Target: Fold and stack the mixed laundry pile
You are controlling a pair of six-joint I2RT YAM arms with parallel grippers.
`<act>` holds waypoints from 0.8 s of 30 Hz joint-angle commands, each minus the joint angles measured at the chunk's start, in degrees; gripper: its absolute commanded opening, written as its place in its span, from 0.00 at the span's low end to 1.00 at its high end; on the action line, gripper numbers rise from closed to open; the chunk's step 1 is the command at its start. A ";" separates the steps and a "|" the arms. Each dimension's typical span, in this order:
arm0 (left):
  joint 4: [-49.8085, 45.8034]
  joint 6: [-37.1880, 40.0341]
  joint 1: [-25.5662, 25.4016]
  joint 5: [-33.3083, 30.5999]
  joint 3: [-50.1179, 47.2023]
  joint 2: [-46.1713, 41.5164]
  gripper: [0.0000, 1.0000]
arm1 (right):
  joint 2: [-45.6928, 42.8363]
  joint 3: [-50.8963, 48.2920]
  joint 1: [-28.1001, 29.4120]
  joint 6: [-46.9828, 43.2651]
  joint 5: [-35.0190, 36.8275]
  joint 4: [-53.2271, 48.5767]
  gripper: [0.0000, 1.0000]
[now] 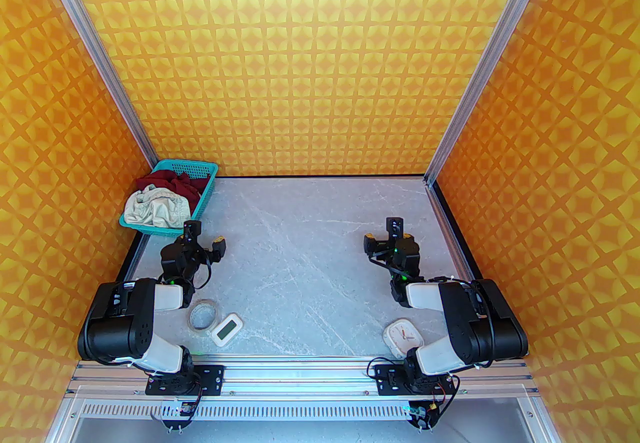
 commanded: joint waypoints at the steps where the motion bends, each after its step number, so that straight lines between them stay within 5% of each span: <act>1: 0.70 -0.09 0.13 0.33 -0.04 0.35 0.99 | -0.50 0.54 -0.21 0.14 -1.16 -0.16 0.99; 24: -0.13 -0.69 0.13 -1.25 0.49 0.44 0.99 | -0.45 0.56 -0.21 0.11 -1.13 -0.11 0.99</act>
